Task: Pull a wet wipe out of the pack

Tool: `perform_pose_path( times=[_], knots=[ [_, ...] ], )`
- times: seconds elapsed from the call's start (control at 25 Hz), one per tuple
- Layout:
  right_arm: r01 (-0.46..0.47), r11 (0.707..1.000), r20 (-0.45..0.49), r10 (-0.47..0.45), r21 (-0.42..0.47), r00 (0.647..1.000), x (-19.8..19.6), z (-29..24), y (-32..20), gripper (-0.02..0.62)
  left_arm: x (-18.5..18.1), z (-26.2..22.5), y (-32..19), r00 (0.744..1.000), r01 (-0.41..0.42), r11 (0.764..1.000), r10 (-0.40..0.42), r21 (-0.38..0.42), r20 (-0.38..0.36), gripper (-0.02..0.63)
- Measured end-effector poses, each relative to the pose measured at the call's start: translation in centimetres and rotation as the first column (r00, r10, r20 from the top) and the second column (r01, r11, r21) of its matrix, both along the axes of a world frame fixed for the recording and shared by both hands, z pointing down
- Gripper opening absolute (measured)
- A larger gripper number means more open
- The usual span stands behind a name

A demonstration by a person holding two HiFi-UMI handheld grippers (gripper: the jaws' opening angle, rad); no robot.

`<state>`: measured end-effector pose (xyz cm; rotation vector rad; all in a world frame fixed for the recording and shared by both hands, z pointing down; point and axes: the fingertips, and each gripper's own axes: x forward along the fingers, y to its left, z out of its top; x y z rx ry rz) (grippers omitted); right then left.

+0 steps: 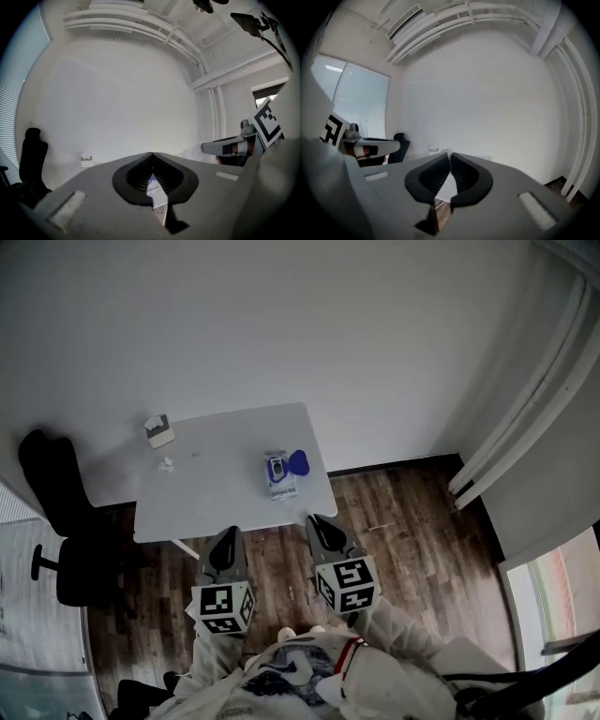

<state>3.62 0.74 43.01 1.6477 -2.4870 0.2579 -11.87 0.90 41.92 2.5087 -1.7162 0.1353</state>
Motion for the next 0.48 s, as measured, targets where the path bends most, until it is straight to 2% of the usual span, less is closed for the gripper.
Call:
perform_pose_path(
  times=[0.48],
  knots=[
    [0.010, 1.000, -0.020, -0.011, -0.023, 1.000, 0.33, 0.98, -0.37, 0.015, 0.64, 0.25, -0.50, 1.000, -0.002, 1.000, 0.002, -0.006, 0.006, 0.005]
  ],
)
